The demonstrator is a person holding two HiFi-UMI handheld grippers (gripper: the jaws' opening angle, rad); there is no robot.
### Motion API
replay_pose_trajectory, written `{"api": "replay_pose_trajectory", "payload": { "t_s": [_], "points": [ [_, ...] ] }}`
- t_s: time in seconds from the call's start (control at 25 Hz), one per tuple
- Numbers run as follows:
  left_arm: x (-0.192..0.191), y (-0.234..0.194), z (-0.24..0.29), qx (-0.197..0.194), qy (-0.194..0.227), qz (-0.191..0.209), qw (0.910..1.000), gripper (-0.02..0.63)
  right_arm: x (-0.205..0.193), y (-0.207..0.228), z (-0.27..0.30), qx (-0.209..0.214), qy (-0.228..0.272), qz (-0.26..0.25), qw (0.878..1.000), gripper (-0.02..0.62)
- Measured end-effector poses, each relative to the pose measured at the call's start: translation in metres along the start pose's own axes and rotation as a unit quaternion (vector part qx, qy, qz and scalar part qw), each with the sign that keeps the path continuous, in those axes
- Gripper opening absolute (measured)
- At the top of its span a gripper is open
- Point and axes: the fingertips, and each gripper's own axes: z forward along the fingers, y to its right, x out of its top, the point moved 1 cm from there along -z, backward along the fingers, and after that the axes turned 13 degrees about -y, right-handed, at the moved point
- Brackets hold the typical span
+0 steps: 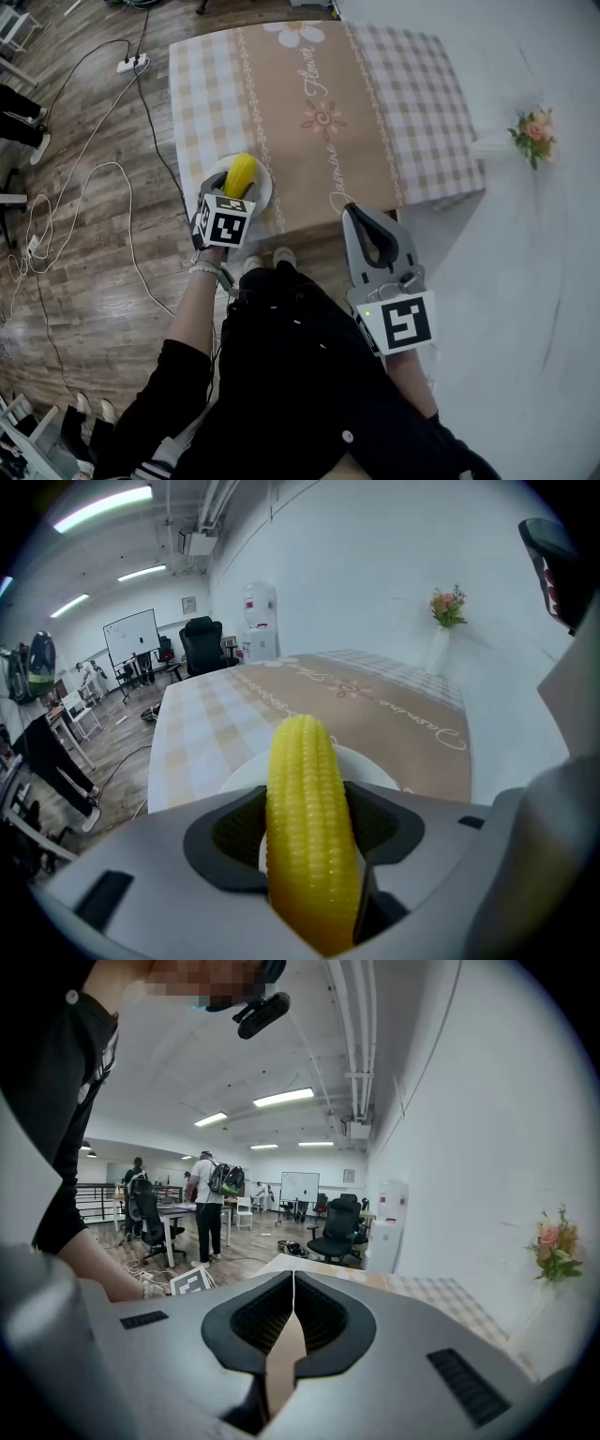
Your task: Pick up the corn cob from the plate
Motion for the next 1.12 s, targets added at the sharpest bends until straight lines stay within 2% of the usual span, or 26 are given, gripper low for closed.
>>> {"api": "replay_pose_trajectory", "payload": {
  "t_s": [0.16, 0.44, 0.68, 0.88, 1.12],
  "points": [
    [0.001, 0.001, 0.001, -0.01, -0.006, 0.0, 0.9999, 0.262, -0.003, -0.002, 0.001, 0.003, 0.001, 0.0, 1.0, 0.041],
    [-0.002, 0.006, -0.004, -0.022, -0.007, 0.023, 0.9995, 0.261, -0.002, -0.006, 0.002, 0.008, 0.001, -0.003, 1.0, 0.041],
    [-0.001, 0.005, -0.017, -0.02, 0.006, 0.028, 0.9994, 0.261, 0.0, -0.008, 0.0, 0.007, 0.006, -0.002, 1.0, 0.042],
    [0.006, 0.002, -0.03, -0.027, 0.035, 0.006, 0.999, 0.261, 0.003, -0.013, 0.001, 0.011, 0.011, -0.006, 1.0, 0.041],
    [0.009, -0.001, -0.046, -0.024, 0.047, 0.016, 0.9985, 0.261, 0.009, -0.02, 0.001, 0.017, 0.018, -0.013, 1.0, 0.041]
  ]
}}
